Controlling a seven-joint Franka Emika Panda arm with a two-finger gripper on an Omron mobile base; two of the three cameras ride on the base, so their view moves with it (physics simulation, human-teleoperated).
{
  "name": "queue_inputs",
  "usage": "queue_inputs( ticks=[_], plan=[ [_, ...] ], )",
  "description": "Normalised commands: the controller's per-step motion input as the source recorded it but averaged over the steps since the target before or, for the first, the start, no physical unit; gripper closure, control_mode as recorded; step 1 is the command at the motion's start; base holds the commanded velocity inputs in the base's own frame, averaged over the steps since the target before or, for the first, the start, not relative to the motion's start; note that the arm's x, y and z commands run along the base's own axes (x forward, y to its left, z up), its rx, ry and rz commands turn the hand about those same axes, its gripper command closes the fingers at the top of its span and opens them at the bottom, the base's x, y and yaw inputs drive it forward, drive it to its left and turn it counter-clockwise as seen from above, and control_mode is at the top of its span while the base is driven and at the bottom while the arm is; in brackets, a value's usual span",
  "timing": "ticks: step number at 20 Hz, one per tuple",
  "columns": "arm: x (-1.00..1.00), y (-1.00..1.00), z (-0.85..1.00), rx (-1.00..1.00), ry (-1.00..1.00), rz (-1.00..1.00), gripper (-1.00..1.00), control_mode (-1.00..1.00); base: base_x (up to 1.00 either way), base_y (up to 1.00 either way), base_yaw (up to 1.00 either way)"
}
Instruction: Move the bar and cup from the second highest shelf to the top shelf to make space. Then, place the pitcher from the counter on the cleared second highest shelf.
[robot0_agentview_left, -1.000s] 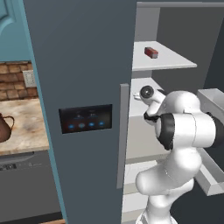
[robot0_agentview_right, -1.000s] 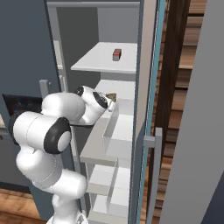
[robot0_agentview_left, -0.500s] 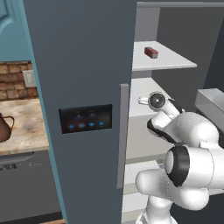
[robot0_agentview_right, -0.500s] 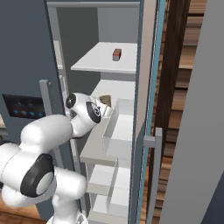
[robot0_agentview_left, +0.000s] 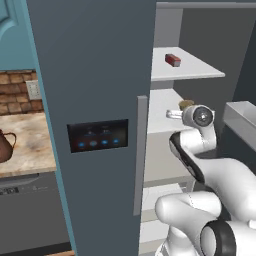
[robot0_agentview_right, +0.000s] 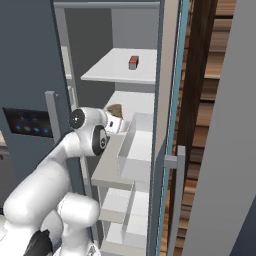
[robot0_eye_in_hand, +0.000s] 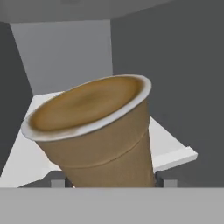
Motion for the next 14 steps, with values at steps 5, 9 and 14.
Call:
queue_inputs(
  ticks=[5,9,14],
  plan=[
    [-0.34,0.00,0.70,0.02,0.10,0.10,1.00,-1.00,0.00,0.00,0.00],
    [-0.17,0.00,0.74,0.03,0.17,0.10,1.00,-1.00,0.00,0.00,0.00],
    [0.00,0.00,0.60,0.08,0.02,0.14,1.00,-1.00,0.00,0.00,0.00]
  ],
)
